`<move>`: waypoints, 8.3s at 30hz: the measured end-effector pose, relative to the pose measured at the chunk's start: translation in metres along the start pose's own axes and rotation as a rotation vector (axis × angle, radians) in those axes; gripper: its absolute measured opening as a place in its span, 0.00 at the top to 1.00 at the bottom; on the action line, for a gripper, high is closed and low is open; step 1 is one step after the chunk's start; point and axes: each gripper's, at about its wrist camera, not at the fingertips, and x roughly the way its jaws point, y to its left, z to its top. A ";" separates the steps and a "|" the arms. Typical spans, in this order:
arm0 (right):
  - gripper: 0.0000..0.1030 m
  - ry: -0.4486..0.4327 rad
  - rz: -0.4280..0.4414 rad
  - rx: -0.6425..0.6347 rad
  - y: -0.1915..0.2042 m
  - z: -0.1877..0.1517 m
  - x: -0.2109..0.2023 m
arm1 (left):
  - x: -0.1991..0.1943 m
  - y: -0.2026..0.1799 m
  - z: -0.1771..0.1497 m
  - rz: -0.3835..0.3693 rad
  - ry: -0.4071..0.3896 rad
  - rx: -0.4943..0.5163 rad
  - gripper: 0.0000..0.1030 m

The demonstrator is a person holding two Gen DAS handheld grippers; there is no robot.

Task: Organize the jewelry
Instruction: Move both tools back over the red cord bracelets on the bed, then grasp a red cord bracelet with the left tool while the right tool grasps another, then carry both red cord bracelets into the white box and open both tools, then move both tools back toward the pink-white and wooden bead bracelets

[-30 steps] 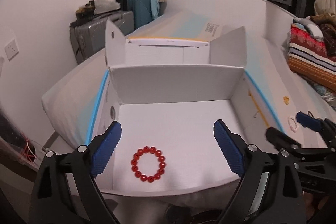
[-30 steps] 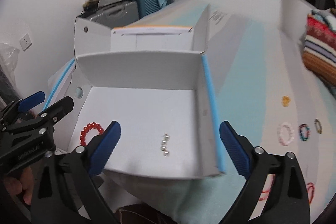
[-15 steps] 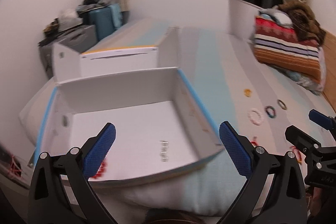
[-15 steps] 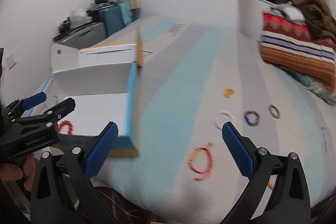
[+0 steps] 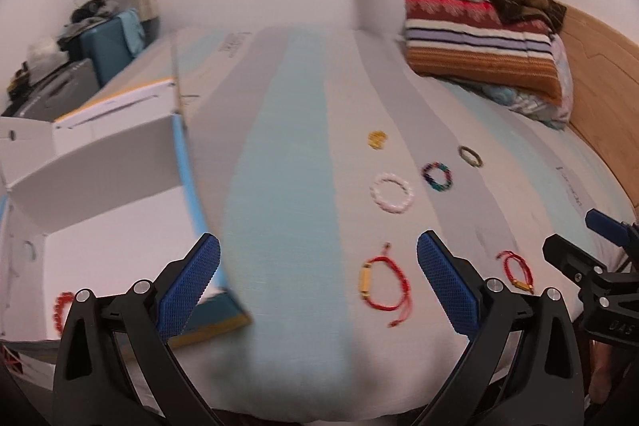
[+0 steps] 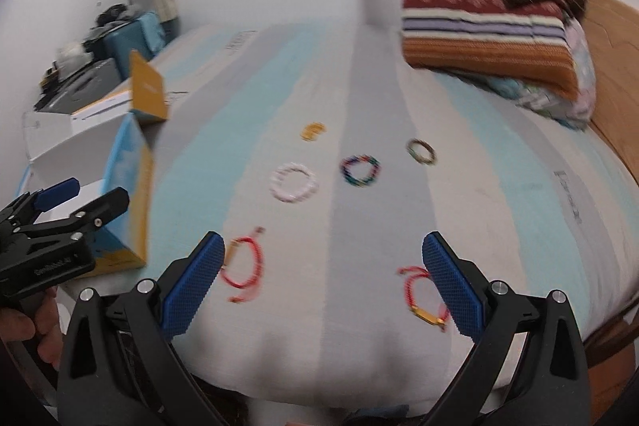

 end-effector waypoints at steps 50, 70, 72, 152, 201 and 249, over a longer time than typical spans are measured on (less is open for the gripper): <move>0.81 0.161 -0.161 0.095 -0.090 -0.086 0.129 | 0.140 -0.041 -0.069 -0.050 0.172 0.069 0.91; 0.88 0.116 -0.124 0.112 -0.086 -0.083 0.116 | 0.128 -0.038 -0.068 -0.046 0.136 0.056 0.92; 0.88 0.115 -0.130 0.109 -0.084 -0.083 0.116 | 0.128 -0.038 -0.067 -0.048 0.137 0.056 0.92; 0.88 0.187 0.311 -0.377 0.380 0.005 0.100 | -0.027 0.279 -0.074 0.304 0.157 -0.291 0.92; 0.07 -0.050 0.184 -0.234 0.255 0.074 0.012 | -0.079 0.203 -0.018 0.317 -0.017 -0.219 0.06; 0.07 0.188 -0.068 0.219 -0.155 0.104 0.288 | 0.257 -0.072 0.041 0.008 0.215 0.086 0.06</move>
